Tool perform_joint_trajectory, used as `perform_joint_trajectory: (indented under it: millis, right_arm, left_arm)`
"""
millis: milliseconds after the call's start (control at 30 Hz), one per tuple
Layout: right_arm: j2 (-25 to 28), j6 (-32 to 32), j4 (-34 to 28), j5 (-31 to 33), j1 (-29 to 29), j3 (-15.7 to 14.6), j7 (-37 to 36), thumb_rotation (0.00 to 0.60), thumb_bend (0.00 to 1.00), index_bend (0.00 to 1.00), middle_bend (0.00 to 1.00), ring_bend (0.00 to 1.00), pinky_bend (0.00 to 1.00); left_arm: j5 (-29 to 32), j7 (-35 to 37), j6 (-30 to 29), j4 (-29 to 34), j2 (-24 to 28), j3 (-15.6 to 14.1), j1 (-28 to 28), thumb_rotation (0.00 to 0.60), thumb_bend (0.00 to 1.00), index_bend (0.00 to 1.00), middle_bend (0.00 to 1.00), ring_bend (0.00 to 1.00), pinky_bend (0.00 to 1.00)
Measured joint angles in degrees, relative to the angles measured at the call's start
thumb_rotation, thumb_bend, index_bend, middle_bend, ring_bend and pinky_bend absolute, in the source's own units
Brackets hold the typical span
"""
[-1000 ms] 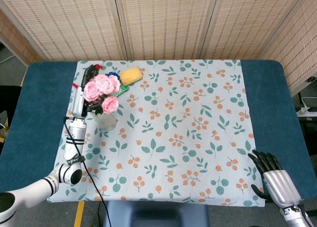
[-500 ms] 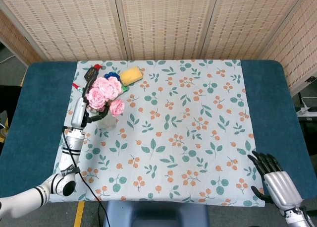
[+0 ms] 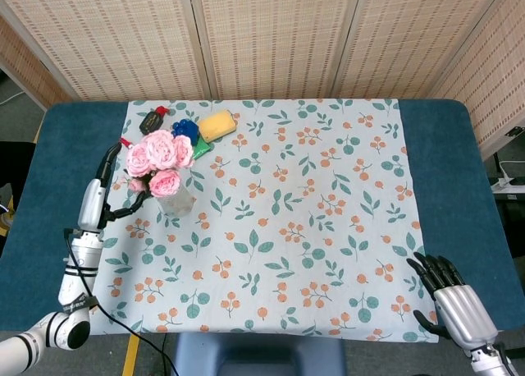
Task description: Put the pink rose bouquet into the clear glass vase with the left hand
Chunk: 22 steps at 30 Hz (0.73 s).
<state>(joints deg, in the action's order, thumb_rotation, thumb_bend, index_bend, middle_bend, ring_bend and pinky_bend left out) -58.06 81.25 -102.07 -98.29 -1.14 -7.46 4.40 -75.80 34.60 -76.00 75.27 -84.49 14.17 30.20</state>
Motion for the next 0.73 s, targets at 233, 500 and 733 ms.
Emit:
perform_joint_trajectory:
  millis: [233, 500, 733]
  right_arm:
    - [0.1, 0.3, 0.1, -0.1, 0.1, 0.0, -0.3, 0.6, 0.21, 0.0, 0.0, 0.0, 0.0]
    - [0.0, -0.1, 0.1, -0.1, 0.0, -0.2, 0.4, 0.6, 0.21, 0.0, 0.0, 0.0, 0.0]
    - [-1.0, -1.3, 0.0, 0.6, -0.1, -0.2, 2.5, 0.6, 0.21, 0.0, 0.0, 0.0, 0.0]
  left_arm:
    - [-4.5, 0.3, -4.5, -0.3, 1.7, -5.4, -5.9, 0.6, 0.33, 0.0, 0.0, 0.0, 0.05]
    - [-9.6, -7.7, -9.0, -0.3, 3.8, -12.1, -11.4, 0.6, 0.32, 0.0, 0.0, 0.0, 0.04]
    - [-13.8, -24.3, -17.1, -1.5, 5.6, -17.8, -19.7, 0.6, 0.33, 0.0, 0.0, 0.0, 0.04]
